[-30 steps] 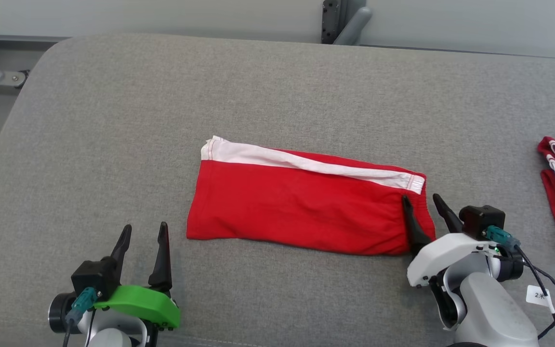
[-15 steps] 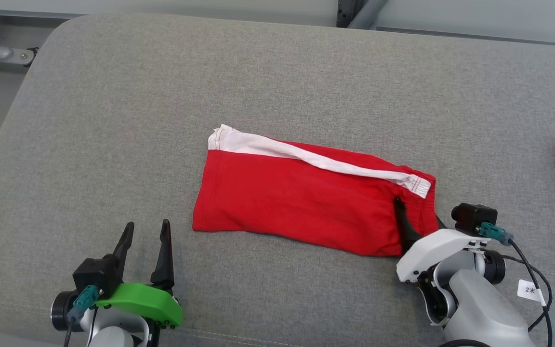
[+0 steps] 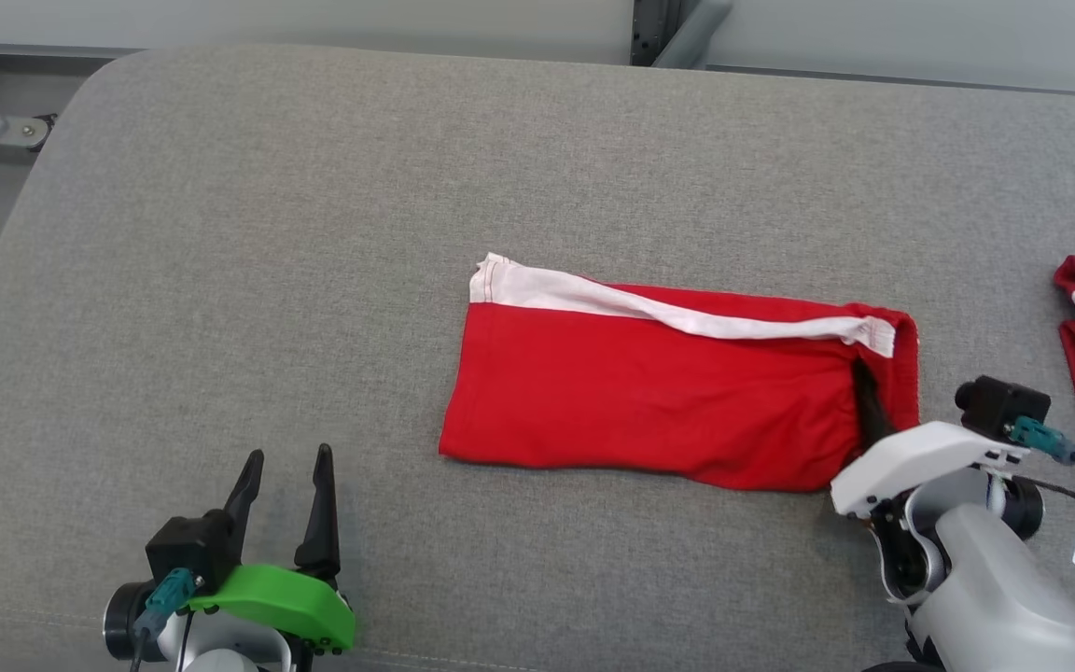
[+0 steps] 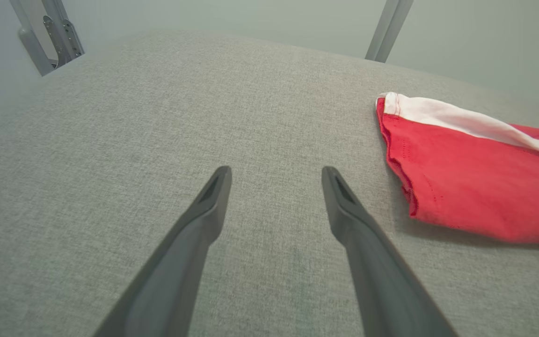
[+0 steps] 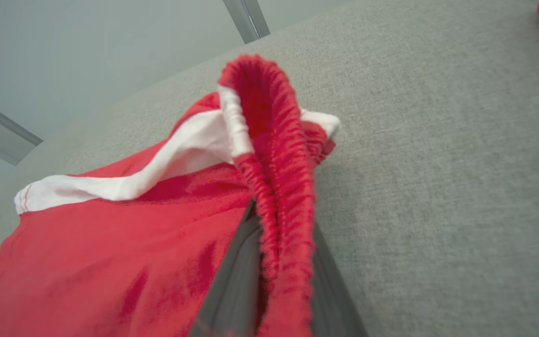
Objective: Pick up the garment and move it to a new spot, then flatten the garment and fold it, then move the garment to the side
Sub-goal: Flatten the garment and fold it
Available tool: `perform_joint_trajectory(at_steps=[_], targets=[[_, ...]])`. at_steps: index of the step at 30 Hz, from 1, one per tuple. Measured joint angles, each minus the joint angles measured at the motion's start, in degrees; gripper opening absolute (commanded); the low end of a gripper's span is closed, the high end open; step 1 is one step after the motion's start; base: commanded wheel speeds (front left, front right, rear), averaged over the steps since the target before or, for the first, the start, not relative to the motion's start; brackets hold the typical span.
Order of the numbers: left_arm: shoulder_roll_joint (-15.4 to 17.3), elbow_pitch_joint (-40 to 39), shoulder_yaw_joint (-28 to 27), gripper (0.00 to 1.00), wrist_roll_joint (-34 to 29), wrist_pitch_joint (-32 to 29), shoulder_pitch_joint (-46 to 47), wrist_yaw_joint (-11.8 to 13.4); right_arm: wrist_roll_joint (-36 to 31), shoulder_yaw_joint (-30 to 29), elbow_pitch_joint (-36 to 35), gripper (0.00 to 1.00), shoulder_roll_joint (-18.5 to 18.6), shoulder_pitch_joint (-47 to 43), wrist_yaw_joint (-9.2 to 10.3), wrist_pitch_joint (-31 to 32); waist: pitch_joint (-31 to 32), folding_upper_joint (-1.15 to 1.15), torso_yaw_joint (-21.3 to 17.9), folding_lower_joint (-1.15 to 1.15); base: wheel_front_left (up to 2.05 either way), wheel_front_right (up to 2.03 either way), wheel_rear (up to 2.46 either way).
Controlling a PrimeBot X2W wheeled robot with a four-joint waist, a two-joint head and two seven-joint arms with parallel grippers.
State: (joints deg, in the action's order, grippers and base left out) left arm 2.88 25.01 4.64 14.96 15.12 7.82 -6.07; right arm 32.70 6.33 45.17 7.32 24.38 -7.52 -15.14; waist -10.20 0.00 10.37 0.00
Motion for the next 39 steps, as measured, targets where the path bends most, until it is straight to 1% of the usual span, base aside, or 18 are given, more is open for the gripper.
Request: perform_joint_trajectory(at_steps=[2,7,9,12,16,21,25,26,29,30,31,32,36,39], targets=[[0.0,0.2,0.3,1.00,0.1,0.0,-0.1,0.0,2.6,2.8,-2.2,0.00,0.1,0.8,0.04,0.7,0.1,0.00,-0.4,0.00,0.00,0.00,0.00],[0.0,0.3,1.9,1.00,1.7,0.0,-0.1,-0.2,12.9,11.0,-10.9,0.00,-1.0,1.8,0.04,7.3,0.0,0.00,-0.9,0.00,0.00,0.00,0.00],[0.0,0.4,3.3,1.00,1.8,0.0,-0.1,-0.3,16.7,13.7,-13.9,0.00,-1.2,1.8,0.04,10.2,-0.1,0.00,-0.6,0.00,0.00,0.00,0.00],[0.0,0.5,4.9,1.00,2.4,0.0,0.3,-0.4,20.0,16.9,-16.2,0.00,-1.8,2.4,0.04,12.6,-0.3,0.00,0.3,0.00,0.00,0.00,0.00],[0.0,0.3,6.5,1.00,3.2,0.0,0.9,-0.4,20.8,20.2,-15.1,0.00,-3.0,5.5,0.04,13.0,-0.7,0.00,2.1,0.00,0.00,0.00,0.00],[0.0,-0.2,8.6,1.00,3.9,0.0,1.7,-0.4,20.5,24.6,-9.0,0.00,-3.9,9.5,0.04,12.5,-1.5,0.00,5.4,0.00,0.00,0.00,0.00],[0.0,-2.9,9.4,1.00,5.2,0.0,2.2,-0.4,20.2,26.8,-3.6,0.00,-4.4,12.1,0.04,10.2,-2.1,0.00,8.6,0.00,0.00,0.00,0.00],[0.0,-2.9,9.4,1.00,5.2,0.0,2.2,-0.4,20.2,26.8,-3.6,0.00,-4.4,12.1,0.04,10.2,-2.1,0.00,8.6,0.00,0.00,0.00,0.00],[0.0,-3.9,9.6,1.00,5.2,0.0,2.1,-0.5,20.9,28.8,-0.5,0.00,-4.3,13.6,0.05,8.5,-2.5,0.00,11.0,0.00,0.00,0.00,0.00],[0.0,-4.0,9.5,1.00,5.2,0.0,2.1,-0.5,21.8,29.6,0.3,0.06,-4.4,14.0,0.04,8.0,-2.7,0.00,11.7,0.00,0.00,0.00,0.00],[0.0,-4.0,9.4,1.00,5.2,0.0,2.1,-0.5,22.0,30.4,1.5,0.72,-4.5,14.4,0.05,7.2,-2.8,0.00,12.4,0.00,0.00,0.00,0.00],[0.0,-4.0,9.3,1.00,5.2,0.0,2.0,-0.5,22.3,31.2,2.2,1.00,-4.5,14.9,0.05,6.6,-3.0,0.00,13.0,0.00,0.00,0.00,0.00],[0.0,-4.1,8.6,1.00,5.2,0.0,1.7,-0.6,26.0,33.1,3.3,1.00,-4.5,16.1,0.05,3.3,-3.4,0.00,14.8,0.00,0.00,0.00,0.00],[0.0,-4.2,7.9,1.00,5.8,0.0,1.3,-0.6,27.6,33.5,3.7,1.00,-4.5,16.6,0.04,1.4,-3.4,0.00,14.6,0.00,0.00,0.00,0.00]])
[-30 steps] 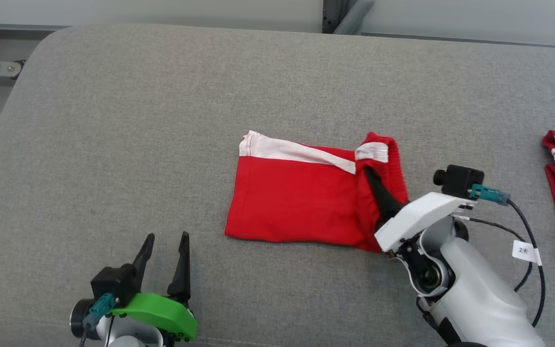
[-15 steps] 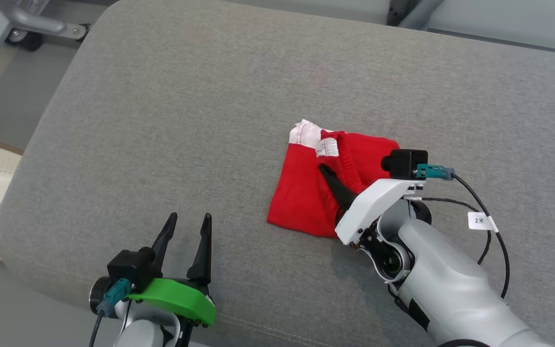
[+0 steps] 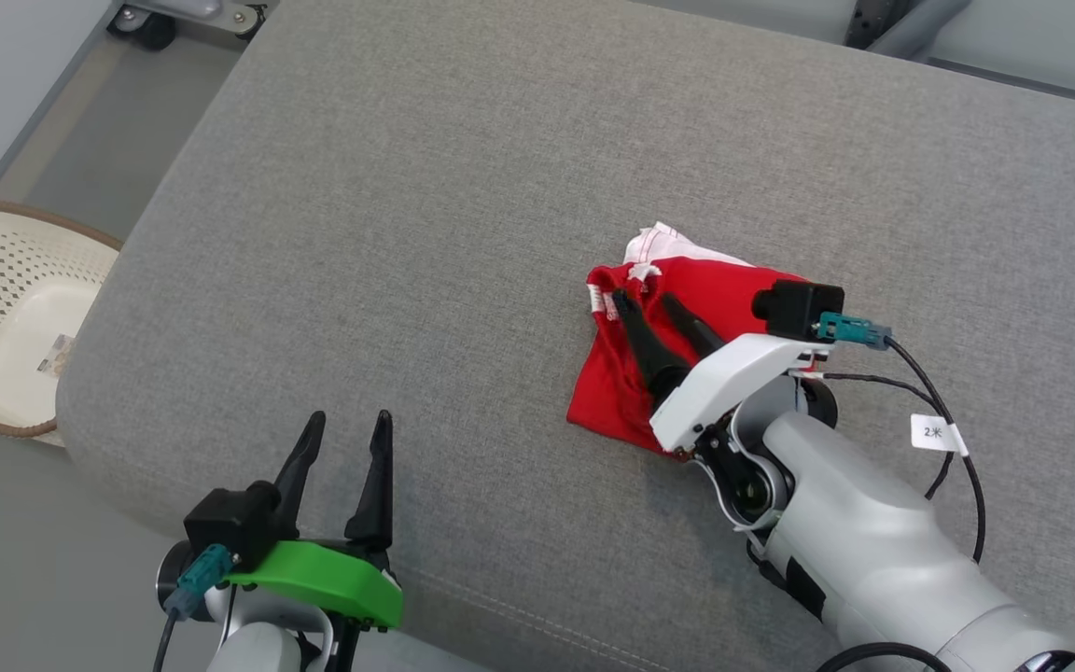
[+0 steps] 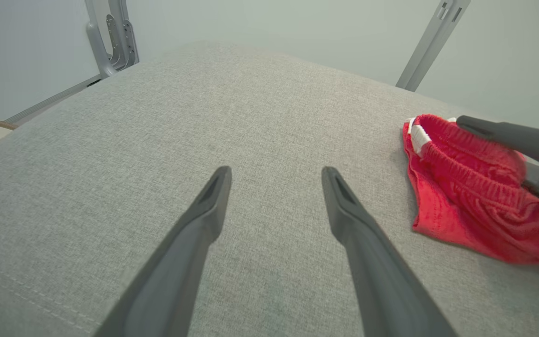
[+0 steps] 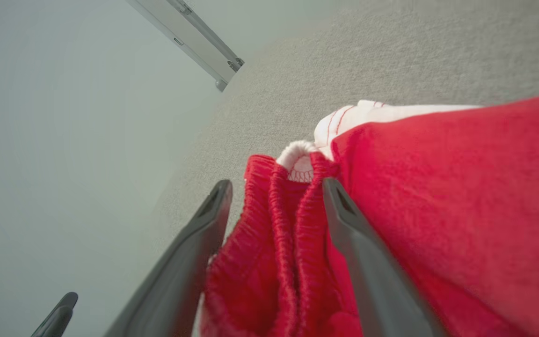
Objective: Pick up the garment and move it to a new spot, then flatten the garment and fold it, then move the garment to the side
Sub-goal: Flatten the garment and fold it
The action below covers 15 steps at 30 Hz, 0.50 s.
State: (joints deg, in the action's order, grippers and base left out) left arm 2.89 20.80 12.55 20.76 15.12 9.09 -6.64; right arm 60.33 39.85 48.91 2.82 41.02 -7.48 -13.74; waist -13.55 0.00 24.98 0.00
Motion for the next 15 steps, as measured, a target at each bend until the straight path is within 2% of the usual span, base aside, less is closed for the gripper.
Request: perform_joint_trajectory(at_steps=[3,6,8,15], targets=[[0.0,-0.4,-1.0,1.00,-0.3,0.0,0.0,-0.2,0.5,-1.7,-0.2,1.00,-0.1,0.5,0.00,-1.0,0.3,0.00,-0.9,0.00,0.00,0.00,0.00],[0.0,-1.1,-1.7,1.00,-0.8,0.0,0.0,-0.2,-0.7,-7.4,-2.5,1.00,0.5,0.4,0.00,-1.2,0.7,0.00,-2.2,0.00,0.00,0.00,0.00],[0.0,-1.7,-2.7,1.00,-1.2,0.0,0.0,0.0,-4.9,-13.9,-6.3,1.00,2.0,-1.7,0.00,-1.3,1.0,0.00,-3.4,0.00,0.00,0.00,0.00],[0.0,-2.7,-4.6,1.00,-2.4,0.0,-0.9,0.1,-18.2,-26.5,-13.5,1.00,3.3,-10.6,0.00,-1.3,1.7,0.00,-6.1,0.00,0.00,0.00,0.00]])
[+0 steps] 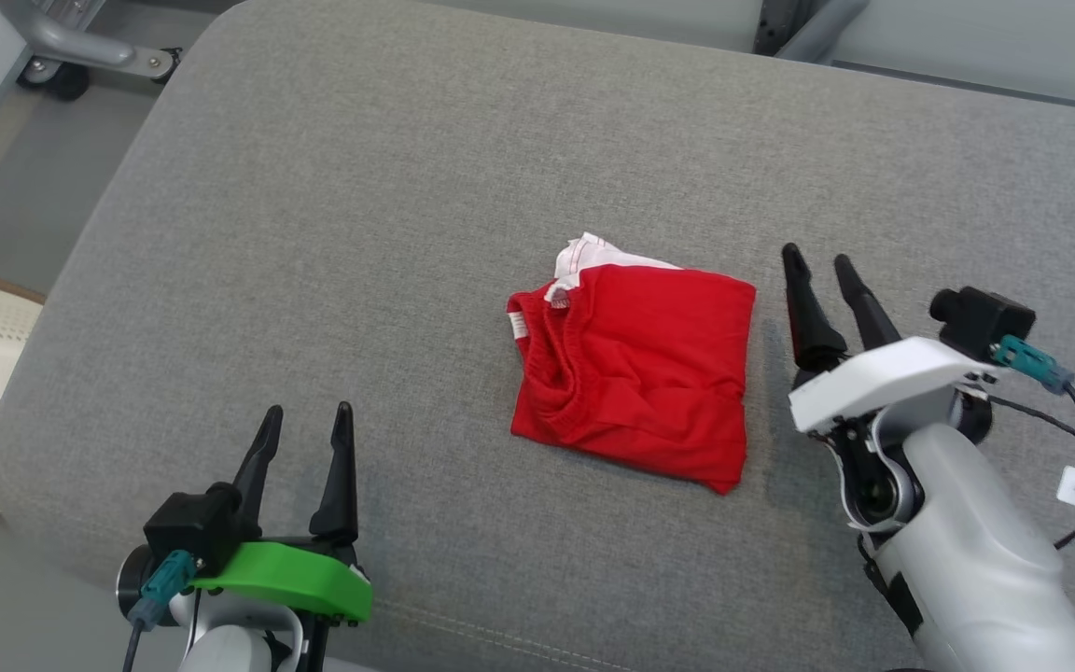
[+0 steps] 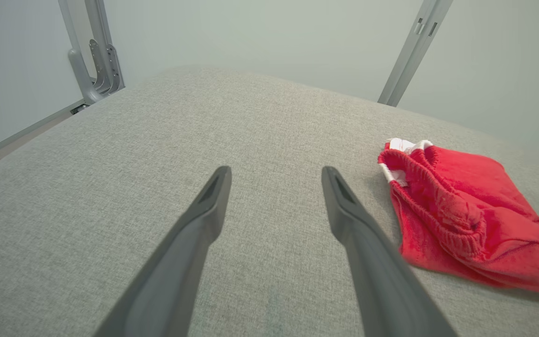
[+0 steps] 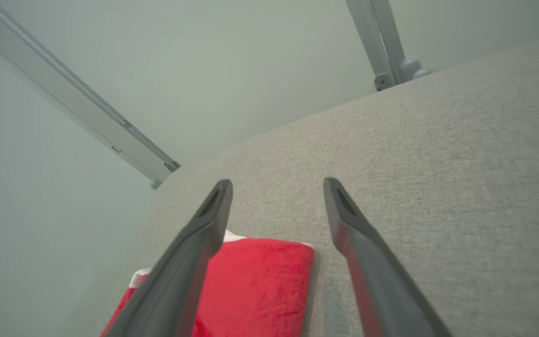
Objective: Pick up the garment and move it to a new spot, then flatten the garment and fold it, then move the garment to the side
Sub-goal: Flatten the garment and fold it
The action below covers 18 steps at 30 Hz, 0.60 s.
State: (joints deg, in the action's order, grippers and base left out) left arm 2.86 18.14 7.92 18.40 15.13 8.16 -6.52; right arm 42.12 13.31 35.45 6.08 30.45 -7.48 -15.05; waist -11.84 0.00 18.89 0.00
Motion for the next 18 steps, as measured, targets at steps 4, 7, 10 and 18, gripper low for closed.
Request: perform_joint_trajectory(at_steps=[4,7,10,18], targets=[[0.0,-0.4,-1.8,1.00,-0.2,0.0,-0.6,0.3,-9.4,-7.9,-5.1,1.00,-0.4,-5.6,0.00,0.0,0.8,0.00,-1.7,0.00,0.00,0.00,0.00],[0.0,-0.4,-3.3,1.00,-1.2,0.0,-1.2,0.5,-15.5,-13.2,-8.5,1.00,-1.3,-10.3,0.00,0.0,1.6,0.00,-3.2,0.00,0.00,0.00,0.00],[0.0,-0.2,-5.0,1.00,-2.2,0.0,-2.3,0.5,-19.6,-16.3,-11.2,1.00,-2.3,-14.8,0.00,0.0,2.6,0.00,-4.8,0.00,0.00,0.00,0.00],[0.0,0.6,-9.9,1.00,-5.1,0.0,-5.6,0.5,-27.1,-17.2,-15.8,1.00,-3.1,-23.3,0.00,0.0,5.7,0.00,-10.4,0.00,0.00,0.00,0.00]])
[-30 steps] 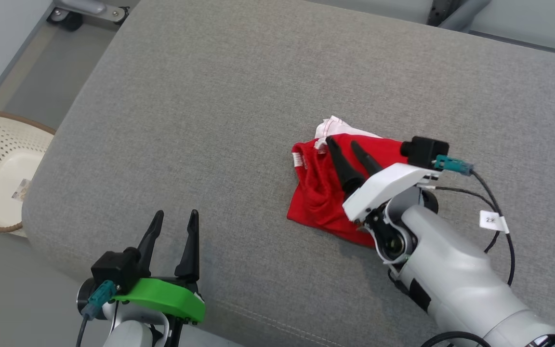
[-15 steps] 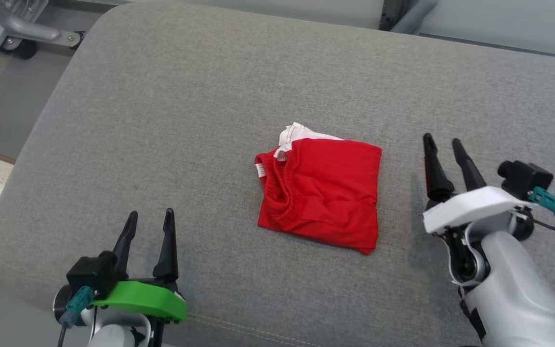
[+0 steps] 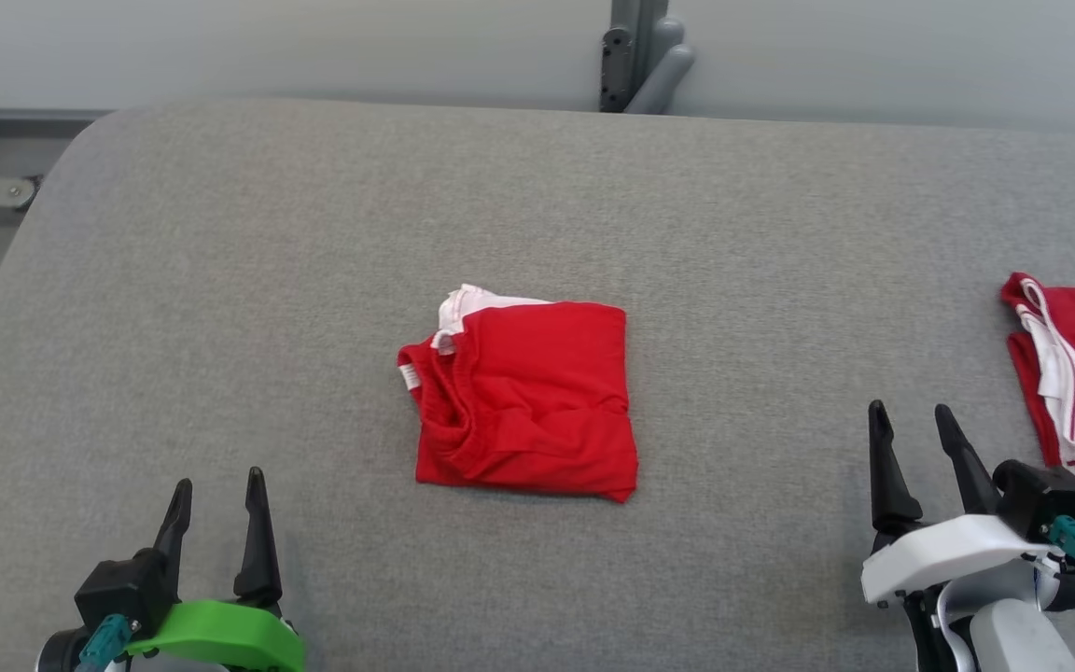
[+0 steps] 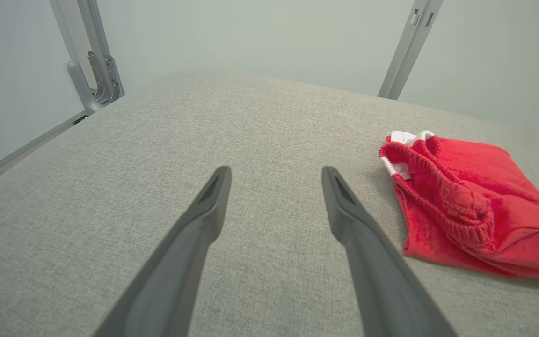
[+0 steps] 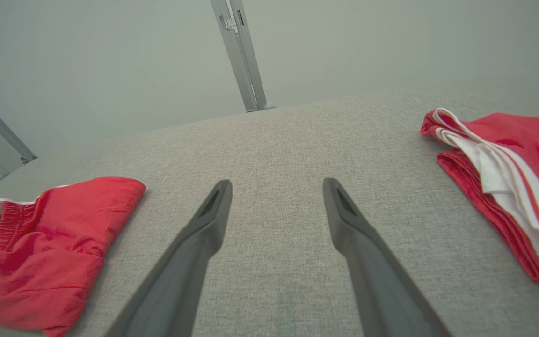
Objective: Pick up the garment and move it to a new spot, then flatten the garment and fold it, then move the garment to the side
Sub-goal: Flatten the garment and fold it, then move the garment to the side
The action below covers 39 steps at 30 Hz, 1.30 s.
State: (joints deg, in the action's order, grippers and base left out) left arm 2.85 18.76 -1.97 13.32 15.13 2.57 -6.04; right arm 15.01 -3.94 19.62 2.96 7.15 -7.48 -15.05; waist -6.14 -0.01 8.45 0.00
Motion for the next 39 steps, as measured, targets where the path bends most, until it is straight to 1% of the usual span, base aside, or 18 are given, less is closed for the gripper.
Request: perform_joint_trajectory(at_steps=[2,8,12,20,26,30,35,39], targets=[[0.0,0.1,-0.6,1.00,-0.6,0.0,-0.3,0.0,-1.5,0.6,-0.8,1.00,0.0,-1.4,0.00,0.0,0.8,0.00,-1.5,0.00,0.00,0.00,0.00],[0.0,0.4,-1.4,1.00,-2.6,0.0,-2.6,0.0,-2.3,3.6,-3.0,1.00,-0.1,-4.6,0.00,0.0,3.2,0.00,-5.6,0.00,0.00,0.00,0.00],[0.0,0.4,-1.6,1.00,-3.3,0.0,-3.5,0.0,-4.1,5.7,-4.3,1.00,-0.1,-5.7,-0.01,0.0,4.5,0.00,-8.0,0.00,0.00,0.00,0.00],[0.0,0.2,-1.1,1.00,-3.4,0.0,-4.1,0.1,-3.5,6.7,-4.7,1.00,-0.1,-6.8,-0.01,0.0,6.5,0.00,-10.2,0.00,0.00,0.00,0.00],[0.0,-0.1,0.2,1.00,-3.8,0.0,-4.1,0.0,-1.8,7.5,-4.8,1.00,-0.1,-6.8,-0.01,0.0,6.0,0.00,-9.1,0.00,0.00,0.00,0.00],[0.0,-0.5,1.5,1.00,-4.2,0.0,-3.7,-0.1,-1.6,10.2,-4.2,1.00,-0.1,-6.1,-0.01,0.0,5.0,0.00,-7.3,0.00,0.00,0.00,0.00],[0.0,-0.8,3.9,1.00,-3.8,0.0,-1.5,-0.4,-1.0,13.5,-1.2,1.00,-0.1,-1.3,-0.01,0.0,3.2,0.00,-3.9,0.00,0.00,0.00,0.00],[0.0,-0.4,6.3,1.00,-3.3,0.0,-0.6,-0.5,-1.5,16.7,2.0,1.00,-0.1,3.6,-0.01,0.0,1.6,0.00,-0.3,0.00,0.00,0.00,0.00]])
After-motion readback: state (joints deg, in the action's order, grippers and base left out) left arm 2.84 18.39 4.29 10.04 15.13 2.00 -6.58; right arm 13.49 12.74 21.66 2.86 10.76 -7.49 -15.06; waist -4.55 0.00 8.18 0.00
